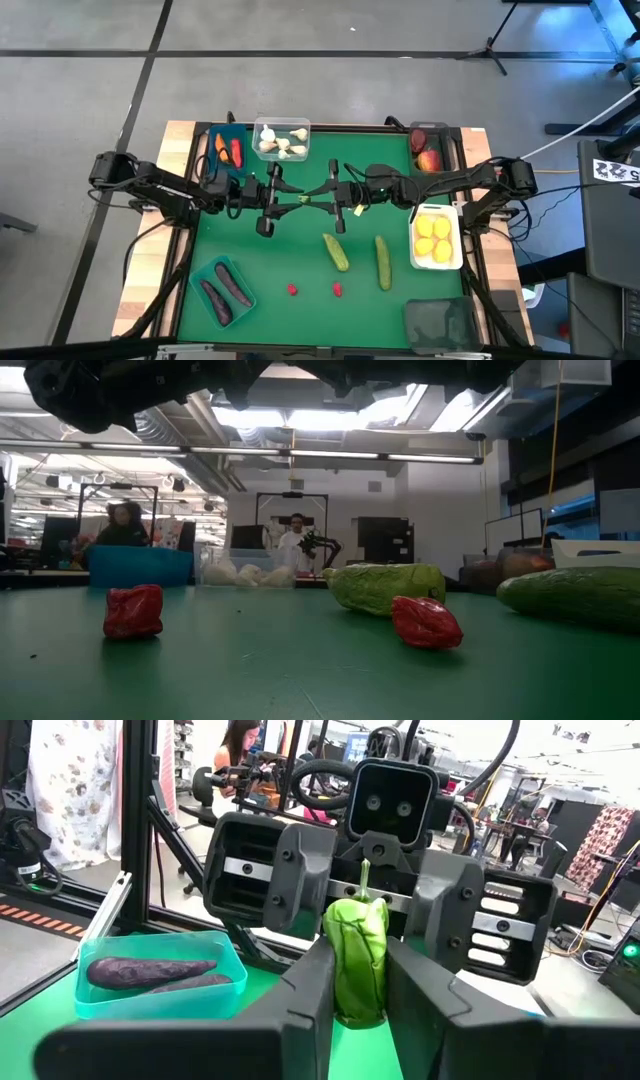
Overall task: Sort produce into baskets
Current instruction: Put the green chili pepper into the blue bin
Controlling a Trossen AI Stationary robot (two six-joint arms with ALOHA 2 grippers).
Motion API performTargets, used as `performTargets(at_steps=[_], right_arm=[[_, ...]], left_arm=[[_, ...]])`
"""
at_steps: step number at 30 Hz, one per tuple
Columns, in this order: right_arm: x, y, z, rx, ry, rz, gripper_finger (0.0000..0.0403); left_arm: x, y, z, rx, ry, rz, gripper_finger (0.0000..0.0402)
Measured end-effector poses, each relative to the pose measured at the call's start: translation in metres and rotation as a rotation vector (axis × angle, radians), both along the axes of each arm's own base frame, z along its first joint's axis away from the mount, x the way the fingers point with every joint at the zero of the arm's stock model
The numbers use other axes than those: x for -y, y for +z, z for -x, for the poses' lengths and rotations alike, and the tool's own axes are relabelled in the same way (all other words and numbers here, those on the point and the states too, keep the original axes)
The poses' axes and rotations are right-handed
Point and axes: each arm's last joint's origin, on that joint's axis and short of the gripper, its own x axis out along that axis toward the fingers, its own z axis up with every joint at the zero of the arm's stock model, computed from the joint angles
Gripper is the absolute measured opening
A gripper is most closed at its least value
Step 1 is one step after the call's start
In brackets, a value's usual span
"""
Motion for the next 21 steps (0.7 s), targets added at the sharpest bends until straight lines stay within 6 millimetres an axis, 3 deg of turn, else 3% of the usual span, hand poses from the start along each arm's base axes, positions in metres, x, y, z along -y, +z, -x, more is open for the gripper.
performTargets(at_steps=[21], right_arm=[[0.0001, -0.0009, 0.0001, -0.009, -0.002, 0.000, 0.0079]], left_arm=[[0.0000, 0.0000, 0.0000, 0.000, 0.001, 0.001, 0.0096]])
